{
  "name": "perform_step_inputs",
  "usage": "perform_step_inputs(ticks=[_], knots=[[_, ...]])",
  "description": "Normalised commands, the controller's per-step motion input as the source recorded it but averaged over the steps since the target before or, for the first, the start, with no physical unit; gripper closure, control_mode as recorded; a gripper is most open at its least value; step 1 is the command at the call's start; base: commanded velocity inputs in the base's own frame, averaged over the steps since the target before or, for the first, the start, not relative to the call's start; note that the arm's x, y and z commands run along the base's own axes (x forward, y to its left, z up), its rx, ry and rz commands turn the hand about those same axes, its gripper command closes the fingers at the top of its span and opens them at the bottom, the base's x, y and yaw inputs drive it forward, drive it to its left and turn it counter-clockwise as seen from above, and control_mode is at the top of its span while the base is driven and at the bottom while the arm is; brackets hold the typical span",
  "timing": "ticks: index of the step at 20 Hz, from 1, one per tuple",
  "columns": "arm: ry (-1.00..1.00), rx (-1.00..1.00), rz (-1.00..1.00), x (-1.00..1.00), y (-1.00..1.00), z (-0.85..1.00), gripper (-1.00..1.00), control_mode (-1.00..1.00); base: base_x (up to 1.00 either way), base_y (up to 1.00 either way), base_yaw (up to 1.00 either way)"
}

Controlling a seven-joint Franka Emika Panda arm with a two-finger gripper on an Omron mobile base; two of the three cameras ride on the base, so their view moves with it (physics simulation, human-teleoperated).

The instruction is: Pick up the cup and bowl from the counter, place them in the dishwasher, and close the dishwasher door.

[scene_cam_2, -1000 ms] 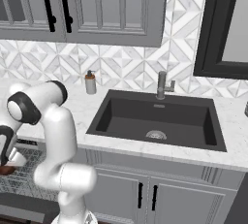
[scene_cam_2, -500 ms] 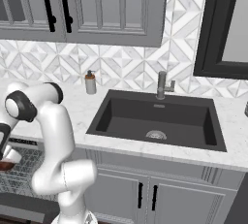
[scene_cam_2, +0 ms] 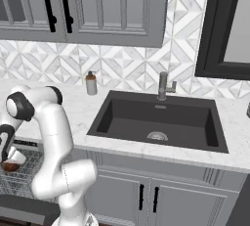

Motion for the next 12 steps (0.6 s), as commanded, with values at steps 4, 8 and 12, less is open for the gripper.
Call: perform_step_inputs(ticks=[4, 8, 12], knots=[[0.00, 0.00, 0.00, 0.09, 0.00, -0.67, 1.00, -1.00, 0.00, 0.00, 0.00], [0.00, 0.00, 0.00, 0.09, 0.00, -0.22, 1.00, -1.00, 0.00, 0.00, 0.00], [0.03, 0.00, 0.00, 0.00, 0.00, 0.15, 1.00, -1.00, 0.00, 0.00, 0.00]])
